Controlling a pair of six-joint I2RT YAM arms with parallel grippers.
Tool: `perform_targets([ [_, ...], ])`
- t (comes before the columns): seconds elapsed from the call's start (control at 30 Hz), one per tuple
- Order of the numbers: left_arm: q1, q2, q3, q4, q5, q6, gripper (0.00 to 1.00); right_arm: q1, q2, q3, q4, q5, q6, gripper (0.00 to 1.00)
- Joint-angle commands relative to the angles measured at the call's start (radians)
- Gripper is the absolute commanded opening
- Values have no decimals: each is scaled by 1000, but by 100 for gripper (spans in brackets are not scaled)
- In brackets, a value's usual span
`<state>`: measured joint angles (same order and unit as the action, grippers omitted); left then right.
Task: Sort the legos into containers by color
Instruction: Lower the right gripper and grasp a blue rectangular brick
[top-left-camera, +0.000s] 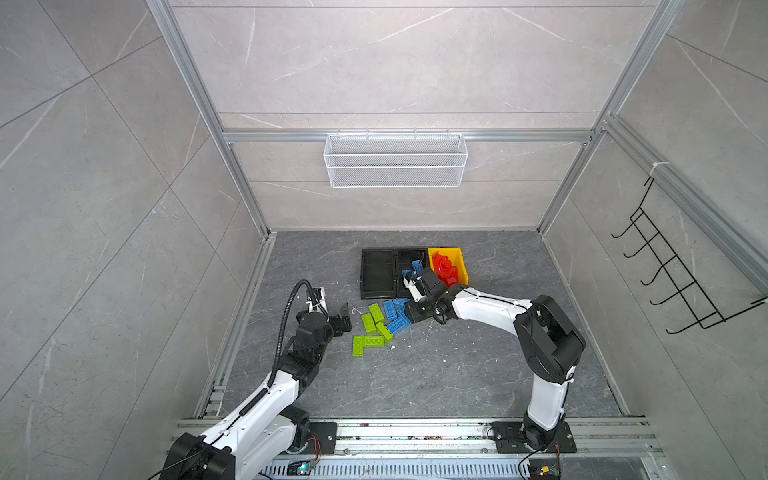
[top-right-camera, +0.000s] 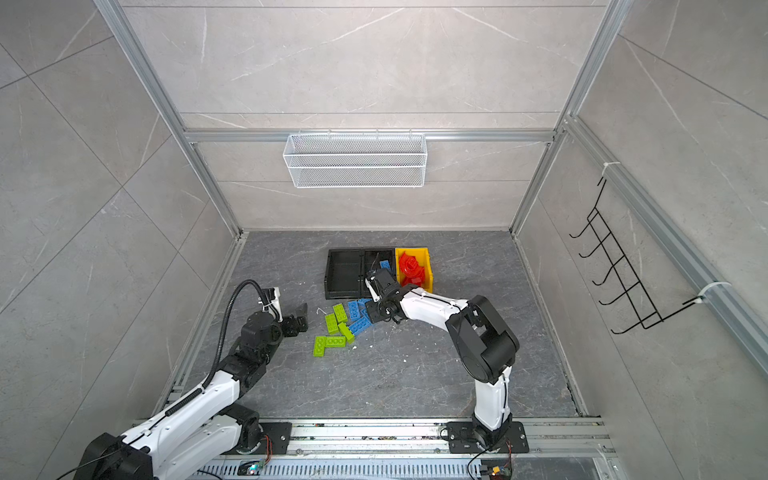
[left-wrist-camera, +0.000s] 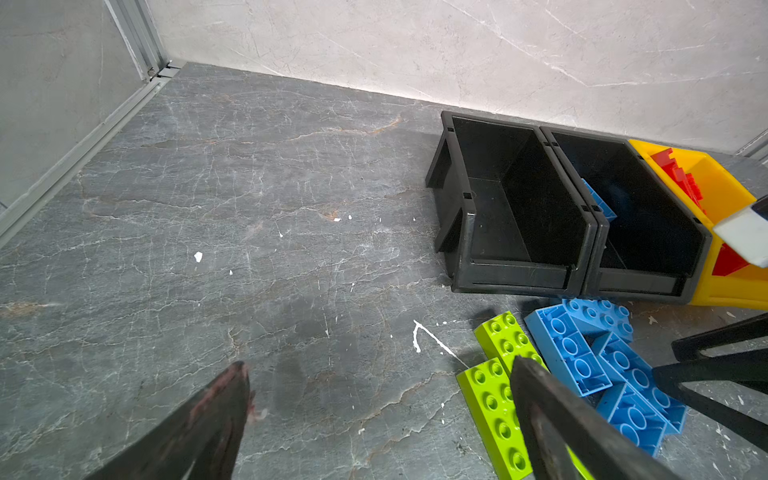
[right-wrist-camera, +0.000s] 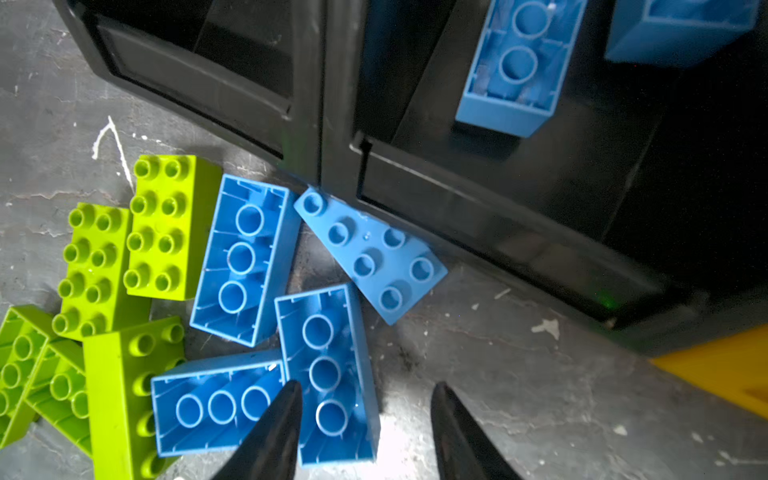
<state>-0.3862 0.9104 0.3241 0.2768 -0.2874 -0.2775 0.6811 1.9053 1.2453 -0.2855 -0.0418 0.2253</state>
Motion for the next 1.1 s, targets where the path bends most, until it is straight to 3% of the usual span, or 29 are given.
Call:
perform_targets([
  [0.0,1,-23,-5,37,-22,3,99,3,36,33,21,-5,14,51],
  [0.63,1,9,0,44,-19,-3,99,-4,67,-9,89,3,49,44],
  [1.07,2,12,3,42,-20,-4,99,-5,-119,-218,89,42,99,42],
])
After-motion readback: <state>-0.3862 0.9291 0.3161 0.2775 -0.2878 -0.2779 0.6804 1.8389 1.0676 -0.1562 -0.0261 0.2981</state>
